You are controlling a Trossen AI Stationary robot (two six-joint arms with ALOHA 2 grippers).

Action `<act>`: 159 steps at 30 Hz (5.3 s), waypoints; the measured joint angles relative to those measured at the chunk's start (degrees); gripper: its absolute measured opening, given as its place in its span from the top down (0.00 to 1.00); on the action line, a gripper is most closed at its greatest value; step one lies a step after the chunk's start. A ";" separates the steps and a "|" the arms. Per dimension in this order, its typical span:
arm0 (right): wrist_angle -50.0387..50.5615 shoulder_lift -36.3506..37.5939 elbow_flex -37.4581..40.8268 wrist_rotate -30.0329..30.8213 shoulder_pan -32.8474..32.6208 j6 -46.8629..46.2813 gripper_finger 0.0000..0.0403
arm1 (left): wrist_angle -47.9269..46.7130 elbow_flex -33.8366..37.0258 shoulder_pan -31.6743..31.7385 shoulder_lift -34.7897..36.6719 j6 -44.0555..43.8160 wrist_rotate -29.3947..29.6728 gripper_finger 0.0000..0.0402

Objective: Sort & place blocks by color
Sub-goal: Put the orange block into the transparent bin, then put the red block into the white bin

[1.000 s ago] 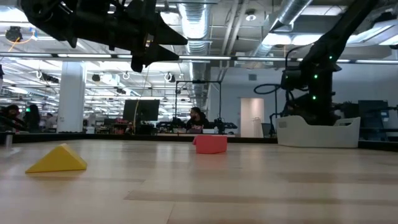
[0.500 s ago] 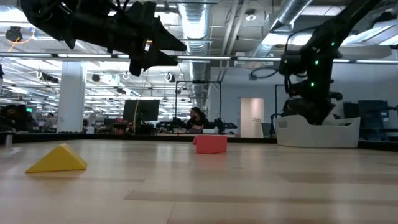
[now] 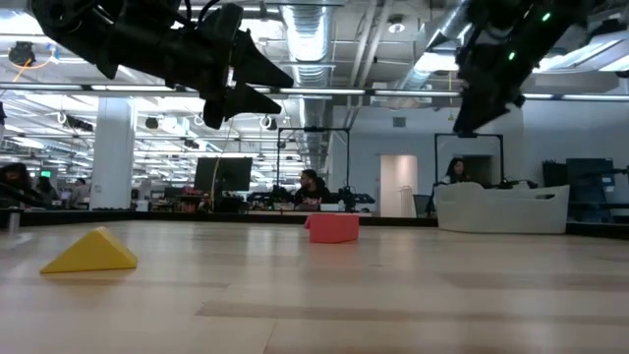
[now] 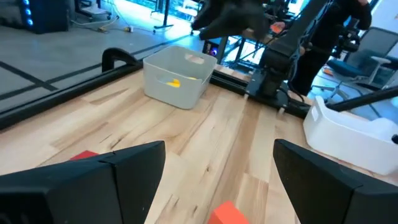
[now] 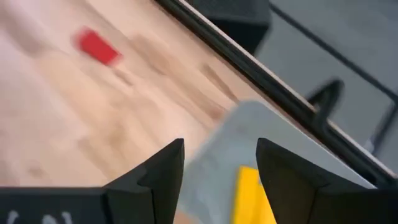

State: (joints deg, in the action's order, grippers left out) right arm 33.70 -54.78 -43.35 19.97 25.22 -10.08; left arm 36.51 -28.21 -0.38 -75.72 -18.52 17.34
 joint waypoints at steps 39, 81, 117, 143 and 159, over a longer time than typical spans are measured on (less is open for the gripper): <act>10.72 10.54 0.02 33.25 -57.33 -23.16 0.50 | -66.63 -50.20 -1.13 -35.95 -22.48 -5.73 0.28; 7.34 10.64 3.54 42.99 -62.76 -25.45 0.52 | -89.21 -71.24 -4.52 -51.07 -13.28 -7.78 0.76; -4.31 13.29 3.45 41.15 -69.73 -18.16 0.52 | -110.66 -50.59 -55.42 -14.57 -74.12 -9.88 0.75; -6.56 13.18 3.47 43.34 -69.71 -13.34 0.52 | -76.04 -26.86 -58.38 -14.34 -68.47 -14.50 0.66; -6.13 12.76 3.48 45.27 -69.64 -13.40 0.52 | -83.28 -29.69 -55.85 -10.00 -68.14 -13.69 0.35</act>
State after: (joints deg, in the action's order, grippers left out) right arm 27.57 -42.02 -39.88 65.24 -44.43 -23.48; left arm -46.77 -57.90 -56.23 -85.73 -86.67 3.65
